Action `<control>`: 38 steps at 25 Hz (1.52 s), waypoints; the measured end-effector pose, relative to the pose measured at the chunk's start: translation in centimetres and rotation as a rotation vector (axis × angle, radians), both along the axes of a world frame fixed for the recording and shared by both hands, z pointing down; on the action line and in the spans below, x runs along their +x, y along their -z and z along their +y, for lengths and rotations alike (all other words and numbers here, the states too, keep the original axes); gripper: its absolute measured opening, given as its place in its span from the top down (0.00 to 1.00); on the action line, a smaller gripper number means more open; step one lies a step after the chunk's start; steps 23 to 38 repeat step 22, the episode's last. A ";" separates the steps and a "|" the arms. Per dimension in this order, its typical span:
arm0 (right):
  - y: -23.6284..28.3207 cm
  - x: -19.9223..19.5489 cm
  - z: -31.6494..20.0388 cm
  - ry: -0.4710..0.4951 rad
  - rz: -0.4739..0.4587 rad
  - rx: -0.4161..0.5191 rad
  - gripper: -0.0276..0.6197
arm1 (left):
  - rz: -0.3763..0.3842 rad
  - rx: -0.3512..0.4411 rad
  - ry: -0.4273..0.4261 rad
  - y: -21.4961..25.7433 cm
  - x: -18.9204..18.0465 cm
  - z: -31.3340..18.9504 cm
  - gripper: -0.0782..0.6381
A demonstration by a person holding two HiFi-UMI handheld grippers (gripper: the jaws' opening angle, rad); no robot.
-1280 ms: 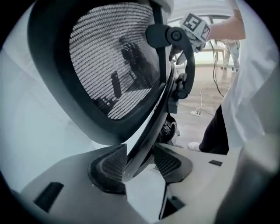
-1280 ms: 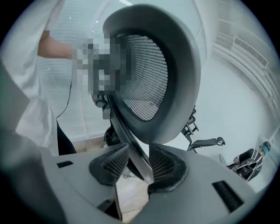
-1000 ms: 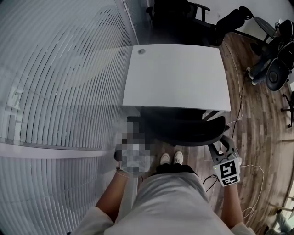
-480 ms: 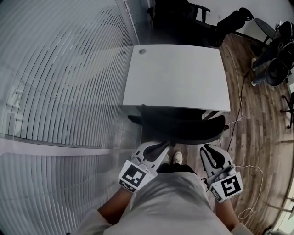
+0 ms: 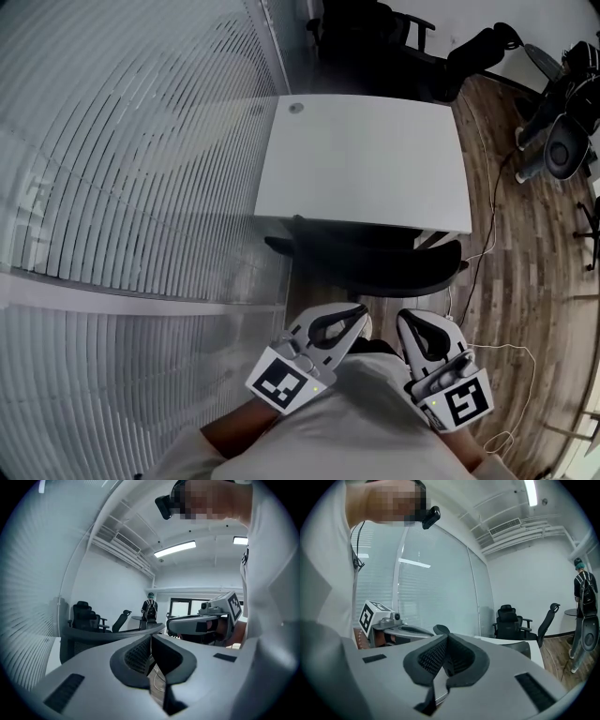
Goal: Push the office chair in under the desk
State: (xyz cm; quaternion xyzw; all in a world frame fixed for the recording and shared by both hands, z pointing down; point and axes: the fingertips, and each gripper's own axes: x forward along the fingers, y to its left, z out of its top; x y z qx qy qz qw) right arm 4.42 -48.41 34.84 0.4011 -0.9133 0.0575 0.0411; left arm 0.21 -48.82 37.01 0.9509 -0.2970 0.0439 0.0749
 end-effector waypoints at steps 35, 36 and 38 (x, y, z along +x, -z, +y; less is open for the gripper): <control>0.9 -0.9 -0.4 0.006 -0.015 -0.007 0.91 | -0.031 0.019 -0.017 0.3 -0.2 -0.1 0.84; 0.9 -0.9 -0.4 0.006 -0.015 -0.007 0.91 | -0.031 0.019 -0.017 0.3 -0.2 -0.1 0.84; 0.9 -0.9 -0.4 0.006 -0.015 -0.007 0.91 | -0.031 0.019 -0.017 0.3 -0.2 -0.1 0.84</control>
